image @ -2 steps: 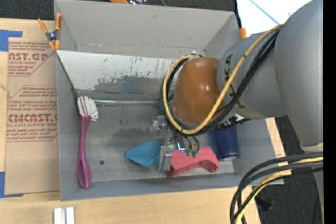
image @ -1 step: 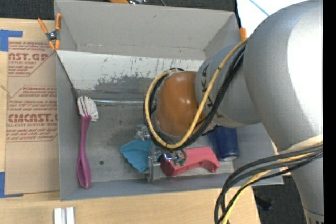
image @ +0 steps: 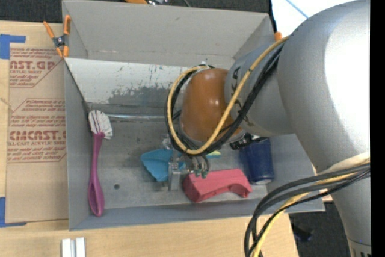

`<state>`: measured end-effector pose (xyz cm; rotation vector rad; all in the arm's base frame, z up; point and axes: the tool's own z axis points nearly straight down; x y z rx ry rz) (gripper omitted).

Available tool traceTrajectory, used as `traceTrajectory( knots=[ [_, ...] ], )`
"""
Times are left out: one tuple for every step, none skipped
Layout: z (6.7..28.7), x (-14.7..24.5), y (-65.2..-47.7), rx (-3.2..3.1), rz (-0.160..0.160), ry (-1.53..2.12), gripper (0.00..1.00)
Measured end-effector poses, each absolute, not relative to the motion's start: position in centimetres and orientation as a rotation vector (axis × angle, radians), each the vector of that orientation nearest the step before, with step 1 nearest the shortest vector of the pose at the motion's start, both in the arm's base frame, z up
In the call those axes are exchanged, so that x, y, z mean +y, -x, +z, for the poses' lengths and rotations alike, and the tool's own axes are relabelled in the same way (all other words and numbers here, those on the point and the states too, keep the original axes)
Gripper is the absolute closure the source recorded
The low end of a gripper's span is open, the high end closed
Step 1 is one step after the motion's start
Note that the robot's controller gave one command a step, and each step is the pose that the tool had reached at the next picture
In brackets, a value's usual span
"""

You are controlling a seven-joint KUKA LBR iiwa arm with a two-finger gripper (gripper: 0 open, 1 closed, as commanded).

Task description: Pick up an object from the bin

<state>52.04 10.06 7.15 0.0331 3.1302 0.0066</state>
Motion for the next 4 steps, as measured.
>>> traceTrajectory(
  knots=[
    [7.15, 10.06, -52.04, 3.13, 0.007, -0.034, 1.0],
    [7.15, 10.06, -52.04, 3.13, 0.007, -0.034, 1.0],
    [7.15, 10.05, -52.04, 3.13, 0.007, -0.034, 1.0],
    [7.15, 10.05, -52.04, 3.13, 0.007, -0.034, 1.0]
  ],
)
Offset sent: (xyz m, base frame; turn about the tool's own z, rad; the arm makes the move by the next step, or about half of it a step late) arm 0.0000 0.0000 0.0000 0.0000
